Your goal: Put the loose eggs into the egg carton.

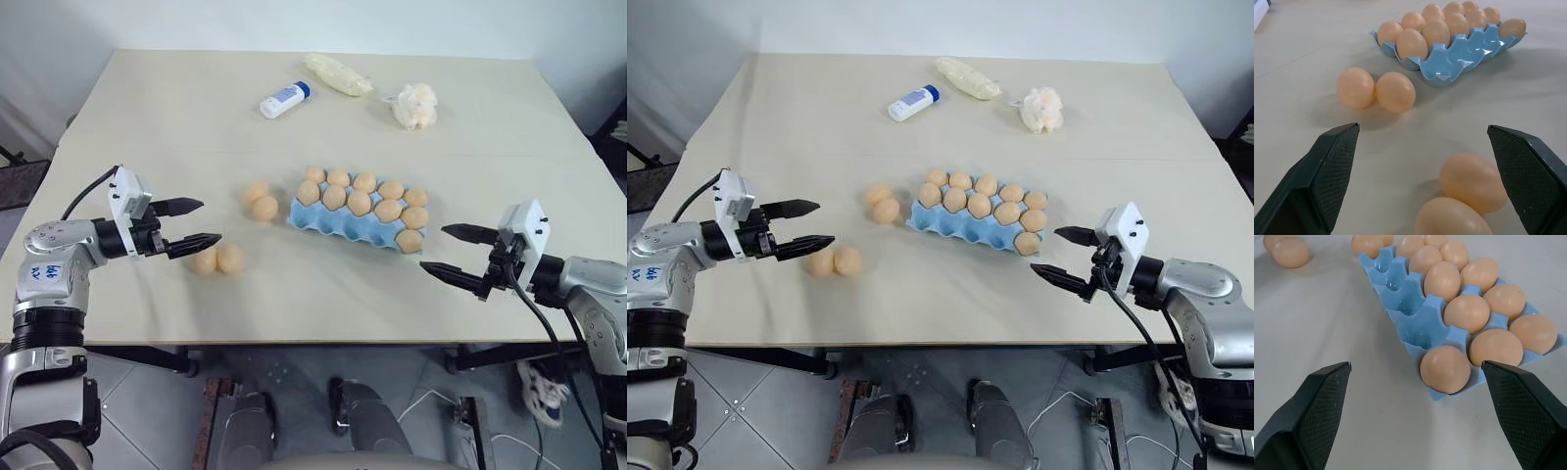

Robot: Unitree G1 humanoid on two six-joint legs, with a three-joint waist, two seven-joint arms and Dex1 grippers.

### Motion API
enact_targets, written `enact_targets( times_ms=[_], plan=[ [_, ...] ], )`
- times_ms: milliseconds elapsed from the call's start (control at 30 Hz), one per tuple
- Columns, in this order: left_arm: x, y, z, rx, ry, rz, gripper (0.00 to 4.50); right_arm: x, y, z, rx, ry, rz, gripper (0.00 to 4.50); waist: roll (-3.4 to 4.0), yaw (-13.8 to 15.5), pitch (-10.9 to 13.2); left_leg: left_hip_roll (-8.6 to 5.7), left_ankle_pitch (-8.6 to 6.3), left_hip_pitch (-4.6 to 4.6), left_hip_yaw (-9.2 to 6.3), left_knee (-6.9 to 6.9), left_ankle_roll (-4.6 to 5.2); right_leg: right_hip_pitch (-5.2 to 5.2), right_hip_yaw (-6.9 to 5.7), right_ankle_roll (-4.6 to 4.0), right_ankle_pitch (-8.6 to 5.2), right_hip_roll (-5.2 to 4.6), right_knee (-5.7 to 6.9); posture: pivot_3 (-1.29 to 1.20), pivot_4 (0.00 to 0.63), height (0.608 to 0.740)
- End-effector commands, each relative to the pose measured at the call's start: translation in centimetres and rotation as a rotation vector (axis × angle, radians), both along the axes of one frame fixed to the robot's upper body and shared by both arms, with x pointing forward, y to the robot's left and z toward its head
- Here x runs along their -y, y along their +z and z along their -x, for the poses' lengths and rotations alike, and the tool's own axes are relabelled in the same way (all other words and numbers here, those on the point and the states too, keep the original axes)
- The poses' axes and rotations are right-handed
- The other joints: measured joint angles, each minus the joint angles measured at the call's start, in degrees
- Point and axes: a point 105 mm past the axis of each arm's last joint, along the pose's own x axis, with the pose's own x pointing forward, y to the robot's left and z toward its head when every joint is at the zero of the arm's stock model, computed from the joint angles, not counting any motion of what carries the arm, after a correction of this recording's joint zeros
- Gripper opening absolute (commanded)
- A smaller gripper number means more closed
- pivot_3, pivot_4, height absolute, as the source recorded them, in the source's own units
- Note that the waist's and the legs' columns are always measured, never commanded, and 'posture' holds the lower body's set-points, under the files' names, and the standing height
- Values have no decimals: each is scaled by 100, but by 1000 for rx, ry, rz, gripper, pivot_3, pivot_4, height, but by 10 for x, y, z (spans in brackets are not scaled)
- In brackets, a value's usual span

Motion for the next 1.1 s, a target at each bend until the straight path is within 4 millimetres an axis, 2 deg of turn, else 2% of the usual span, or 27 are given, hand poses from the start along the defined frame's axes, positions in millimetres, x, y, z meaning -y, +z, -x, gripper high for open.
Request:
enact_targets(
  times_ms=[33,400,600,967,1033,1100],
  plan=[
    [0,16,-1,64,2,2,4470,1,15,1,67,-6,-5,4500,0,0,0,0,0,0,0,0,0,0,0,0,0,0,0,0,150,740],
    [-1,23,-3,88,25,-7,4470,-1,16,-3,70,-3,-8,4500,0,1,0,0,0,0,0,2,0,0,0,1,0,1,3,0,150,740],
    [-21,31,-3,131,171,-32,4470,0,17,-8,73,3,-9,4500,0,-5,0,1,0,0,0,3,0,0,0,1,0,1,4,0,150,740],
    [-61,39,33,215,491,-27,4470,-2,16,-13,70,20,-22,4500,0,-13,0,6,-5,8,4,0,-6,-1,9,-2,-1,-5,4,0,150,740],
    [-69,35,41,211,574,-12,4470,-3,15,-14,66,24,-27,4500,0,-10,0,4,-13,11,5,-1,-19,2,9,-2,-1,-8,3,0,150,740],
    [-71,28,57,223,631,16,4470,-5,13,-16,57,33,-37,4500,1,-30,-1,5,-13,16,4,-6,-19,5,11,-2,-1,-12,2,0,150,740]
  ],
)
